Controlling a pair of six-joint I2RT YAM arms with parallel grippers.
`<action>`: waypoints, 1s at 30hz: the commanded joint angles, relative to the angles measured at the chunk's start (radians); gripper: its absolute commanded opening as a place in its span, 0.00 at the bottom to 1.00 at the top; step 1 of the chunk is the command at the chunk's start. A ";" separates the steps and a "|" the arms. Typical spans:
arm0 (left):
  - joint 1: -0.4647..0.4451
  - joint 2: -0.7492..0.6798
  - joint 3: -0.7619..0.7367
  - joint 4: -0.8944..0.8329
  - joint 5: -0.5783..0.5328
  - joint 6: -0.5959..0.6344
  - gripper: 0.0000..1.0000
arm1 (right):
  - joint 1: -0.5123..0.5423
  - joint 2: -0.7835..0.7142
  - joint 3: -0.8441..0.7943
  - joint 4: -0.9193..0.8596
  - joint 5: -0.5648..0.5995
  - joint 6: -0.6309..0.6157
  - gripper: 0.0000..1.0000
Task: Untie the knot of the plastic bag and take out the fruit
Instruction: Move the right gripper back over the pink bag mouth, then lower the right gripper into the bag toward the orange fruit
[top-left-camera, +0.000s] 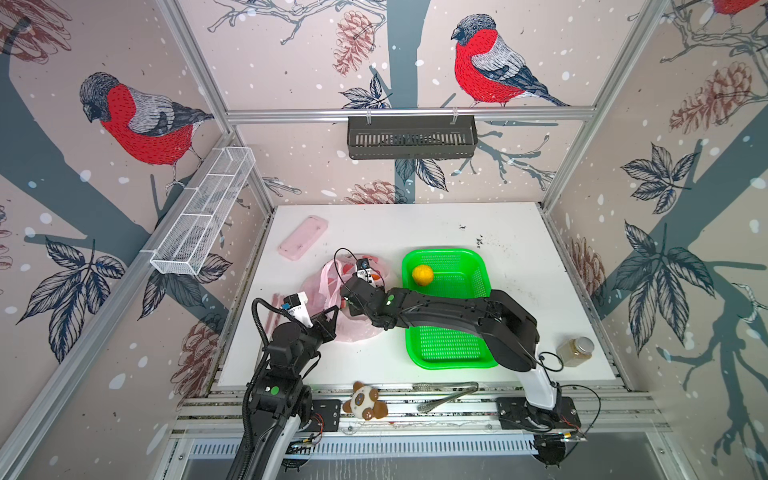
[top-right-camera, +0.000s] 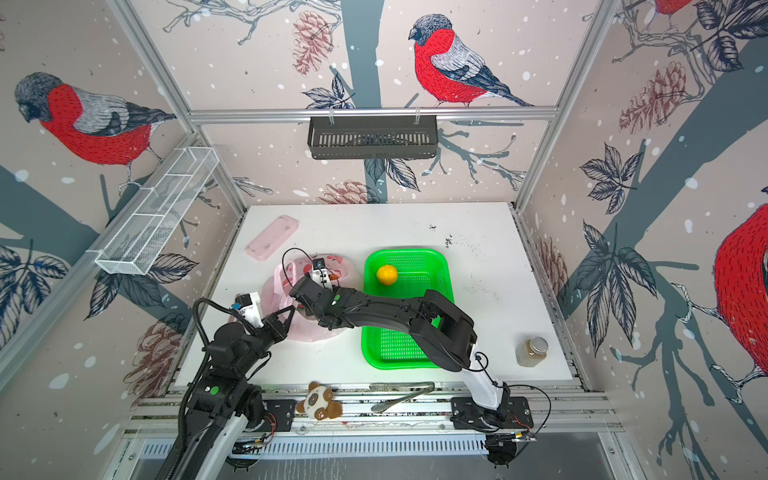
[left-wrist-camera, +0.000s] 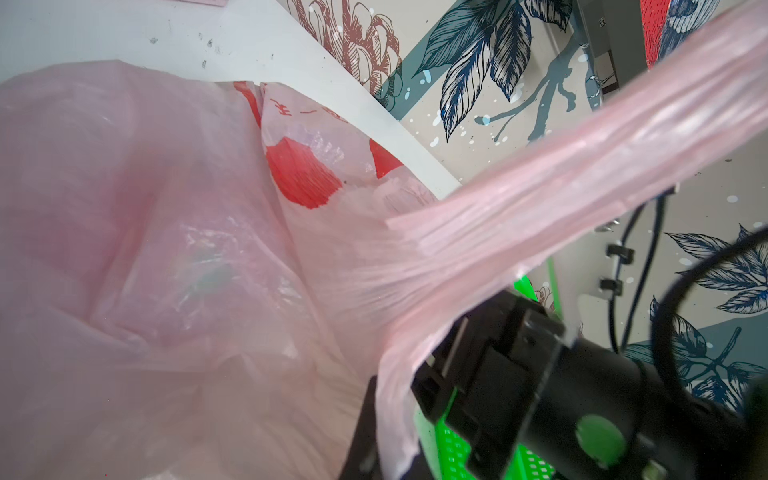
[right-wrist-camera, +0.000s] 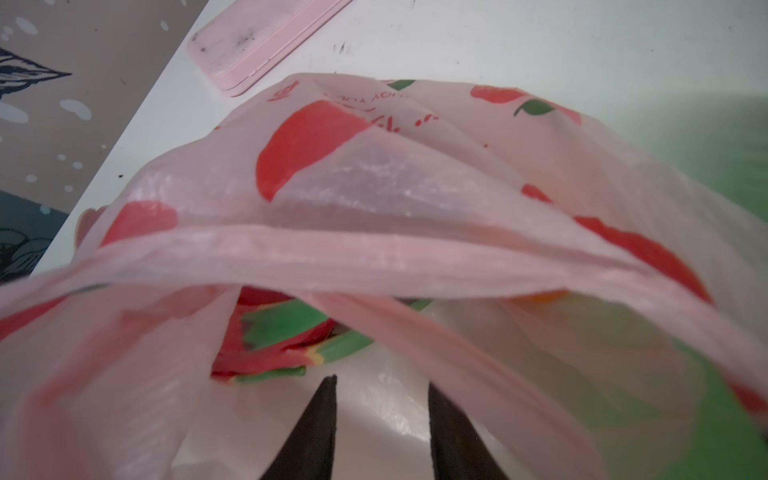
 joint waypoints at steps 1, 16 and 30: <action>0.000 -0.004 -0.011 0.058 0.019 -0.010 0.00 | -0.002 0.031 0.051 -0.027 0.060 0.037 0.38; 0.000 0.010 -0.011 0.093 0.054 -0.021 0.00 | -0.091 0.099 0.163 -0.085 0.104 0.097 0.40; 0.000 0.044 0.021 0.120 0.077 -0.011 0.00 | -0.123 0.090 0.138 -0.118 0.141 0.120 0.45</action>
